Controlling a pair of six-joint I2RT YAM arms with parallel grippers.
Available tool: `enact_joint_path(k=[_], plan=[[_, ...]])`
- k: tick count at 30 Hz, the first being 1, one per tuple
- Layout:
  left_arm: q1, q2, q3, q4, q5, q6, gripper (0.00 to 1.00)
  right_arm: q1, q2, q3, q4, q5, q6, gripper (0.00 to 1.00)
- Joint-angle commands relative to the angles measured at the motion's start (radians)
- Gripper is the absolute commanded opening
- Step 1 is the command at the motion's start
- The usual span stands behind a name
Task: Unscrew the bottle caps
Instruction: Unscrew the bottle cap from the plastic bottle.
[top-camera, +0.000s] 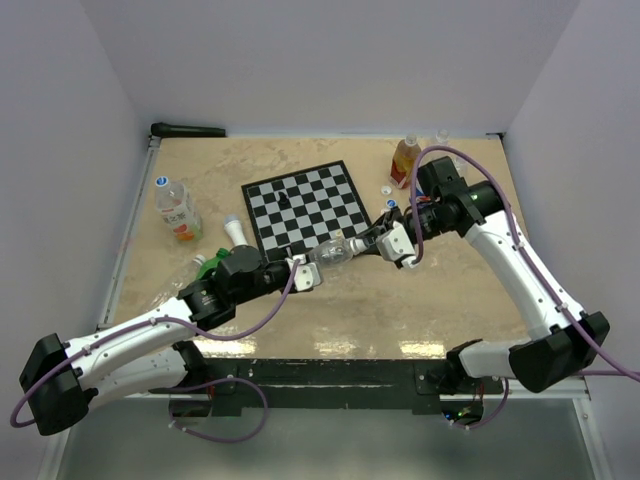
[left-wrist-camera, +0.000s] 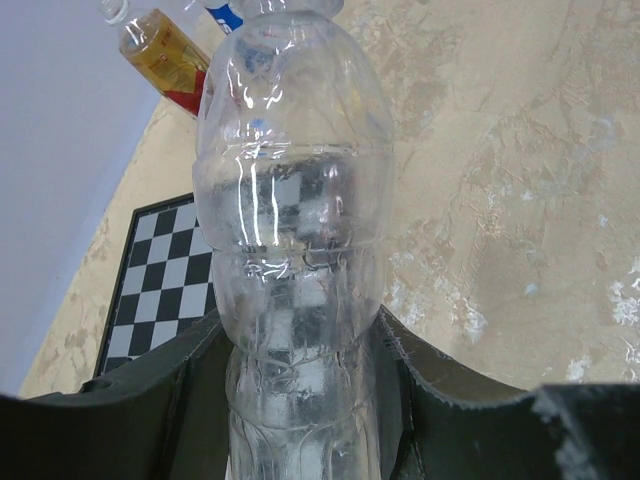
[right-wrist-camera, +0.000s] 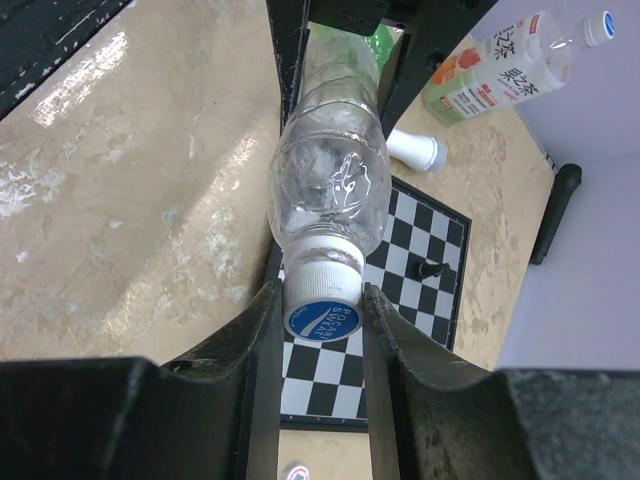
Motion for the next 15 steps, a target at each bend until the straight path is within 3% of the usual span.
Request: enact_joint_path(k=[1,9,15], plan=[[0.013,-0.012,0.013,-0.011,-0.036,-0.006,0.02,-0.007,-0.043,-0.029,-0.030,-0.040,-0.045,0.00],[0.013,-0.012,0.016,-0.011,-0.030,-0.006,0.02,-0.021,-0.065,-0.043,-0.007,-0.079,0.059,0.04],[0.013,-0.012,0.014,-0.011,-0.033,-0.008,0.02,-0.021,-0.084,-0.092,0.122,-0.106,0.363,0.40]])
